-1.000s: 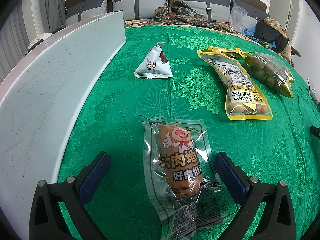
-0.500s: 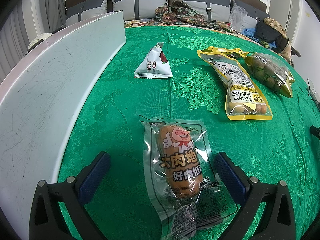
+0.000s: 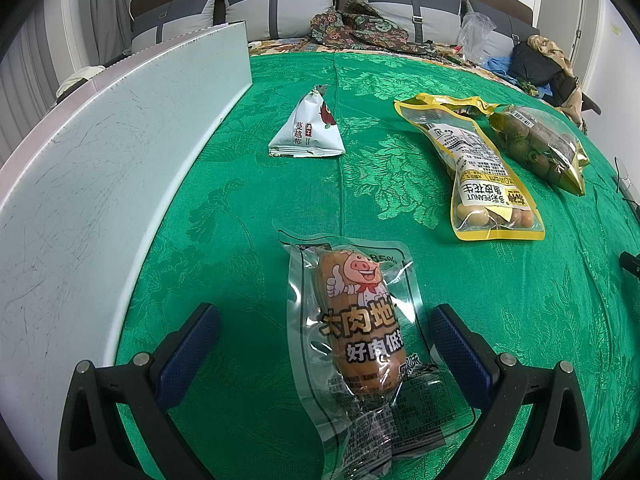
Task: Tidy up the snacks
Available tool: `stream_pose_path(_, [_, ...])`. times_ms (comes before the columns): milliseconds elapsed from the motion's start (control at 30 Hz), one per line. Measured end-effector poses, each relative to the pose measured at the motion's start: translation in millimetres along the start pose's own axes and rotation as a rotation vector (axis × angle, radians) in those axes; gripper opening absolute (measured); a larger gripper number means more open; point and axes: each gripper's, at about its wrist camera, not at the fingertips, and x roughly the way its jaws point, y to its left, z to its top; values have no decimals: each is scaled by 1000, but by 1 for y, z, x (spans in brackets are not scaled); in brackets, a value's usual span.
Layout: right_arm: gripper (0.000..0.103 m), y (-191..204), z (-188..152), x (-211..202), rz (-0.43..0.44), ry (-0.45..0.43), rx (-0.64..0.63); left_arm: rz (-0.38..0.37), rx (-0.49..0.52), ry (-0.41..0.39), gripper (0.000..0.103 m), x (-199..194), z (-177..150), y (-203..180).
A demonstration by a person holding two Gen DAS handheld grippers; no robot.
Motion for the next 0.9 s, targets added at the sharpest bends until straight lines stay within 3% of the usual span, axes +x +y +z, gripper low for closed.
stream_pose_path(233, [86, 6, 0, -10, 32, 11, -2, 0, 0, 0, 103, 0, 0, 0])
stream_pose_path(367, [86, 65, 11, -43, 288, 7, -20, 1, -1, 0, 103, 0, 1, 0])
stream_pose_path(500, [85, 149, 39, -34, 442, 96, -97, 6, 1, 0, 103, 0, 1, 0])
stream_pose_path(567, [85, 178, 57, -12, 437, 145, -79, 12, 1, 2, 103, 0, 3, -1])
stream_pose_path(667, [85, 223, 76, 33, 334, 258, -112, 18, -16, 45, 102, -2, 2, -2])
stream_pose_path(700, [89, 239, 77, 49, 296, 330, -153, 8, -9, 56, 92, -6, 1, -3])
stream_pose_path(733, [87, 252, 78, 50, 254, 318, -211, -3, 5, 49, 82, -9, 0, -4])
stream_pose_path(767, [83, 263, 78, 49, 248, 323, -257, -20, 33, 37, 58, -15, -1, -7])
stream_pose_path(800, [60, 263, 77, 47, 283, 331, -245, -25, 50, 44, 52, -18, -1, -9])
stream_pose_path(867, [54, 252, 74, 38, 313, 334, -212, -101, 3, 43, 38, -25, -3, -2])
stream_pose_path(900, [44, 241, 71, 33, 346, 338, -179, -137, -50, 43, 34, -31, -5, 6])
